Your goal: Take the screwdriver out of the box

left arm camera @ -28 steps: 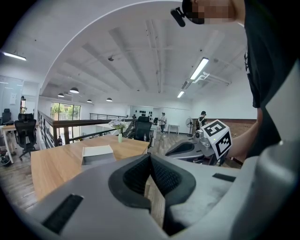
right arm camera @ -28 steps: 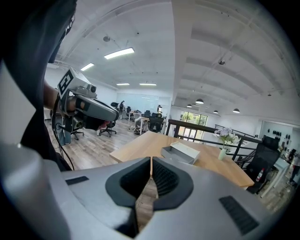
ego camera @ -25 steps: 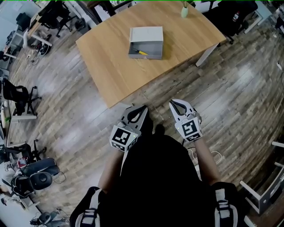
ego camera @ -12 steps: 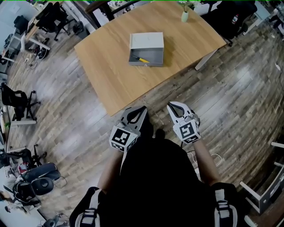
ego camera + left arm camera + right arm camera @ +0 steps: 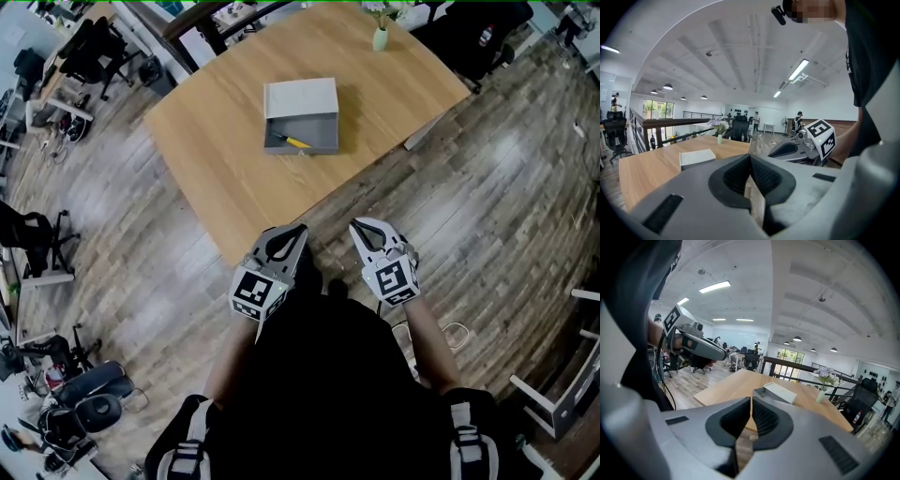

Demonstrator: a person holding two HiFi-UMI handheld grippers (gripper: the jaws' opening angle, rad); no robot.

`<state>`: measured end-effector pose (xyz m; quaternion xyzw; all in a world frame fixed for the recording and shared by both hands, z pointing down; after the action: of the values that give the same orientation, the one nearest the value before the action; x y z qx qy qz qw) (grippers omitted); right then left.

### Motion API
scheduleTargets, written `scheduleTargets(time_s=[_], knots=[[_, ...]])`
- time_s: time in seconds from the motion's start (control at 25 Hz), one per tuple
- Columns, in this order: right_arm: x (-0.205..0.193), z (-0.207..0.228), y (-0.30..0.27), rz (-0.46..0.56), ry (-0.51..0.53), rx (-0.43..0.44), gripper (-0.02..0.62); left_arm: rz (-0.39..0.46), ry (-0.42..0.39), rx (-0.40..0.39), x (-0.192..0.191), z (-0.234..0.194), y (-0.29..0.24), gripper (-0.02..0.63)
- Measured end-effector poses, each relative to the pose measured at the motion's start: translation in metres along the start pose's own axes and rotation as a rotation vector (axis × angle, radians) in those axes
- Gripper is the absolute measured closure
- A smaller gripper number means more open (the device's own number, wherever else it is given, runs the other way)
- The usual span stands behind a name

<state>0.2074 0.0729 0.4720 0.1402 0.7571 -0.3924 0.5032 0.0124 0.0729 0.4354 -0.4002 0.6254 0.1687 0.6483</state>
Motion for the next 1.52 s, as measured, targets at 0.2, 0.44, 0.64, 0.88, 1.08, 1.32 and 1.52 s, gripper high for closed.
scheduleTargets(time_s=[0.2,0.44,0.64,0.88,1.08,1.32,1.52], knots=[[0.001,0.014,-0.014,-0.011,-0.027,-0.034,0.565,-0.002,-0.009,-0.035,0.006,-0.021,-0.016,0.584],[0.014,0.020,-0.035,-0.014,-0.021,-0.052,0.565,-0.007,-0.012,-0.058,0.010,-0.046,-0.022,0.584],[0.023,0.021,-0.052,-0.023,-0.017,-0.062,0.565,-0.004,-0.011,-0.079,0.011,-0.066,-0.026,0.584],[0.032,0.022,-0.074,-0.032,-0.026,-0.077,0.565,0.004,-0.017,-0.094,0.014,-0.094,-0.027,0.584],[0.042,0.017,-0.098,-0.033,-0.007,-0.067,0.565,0.014,-0.015,-0.090,0.010,-0.118,-0.024,0.584],[0.055,0.007,-0.127,-0.031,0.024,-0.034,0.565,0.022,0.001,-0.061,0.004,-0.144,-0.014,0.584],[0.063,0.003,-0.143,-0.045,0.084,0.003,0.565,0.029,0.022,-0.034,-0.002,-0.160,-0.011,0.584]])
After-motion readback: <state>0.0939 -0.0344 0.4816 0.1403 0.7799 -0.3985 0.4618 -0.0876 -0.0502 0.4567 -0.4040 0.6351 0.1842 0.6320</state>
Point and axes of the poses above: the fingertips, and each gripper's own axes: y backward along the fingers, z to its right, x out of its top, the point moved 8 cm from there along y, backward along the fingers, and after that the axes turned 1 degree about x, right-handed, at the moved point
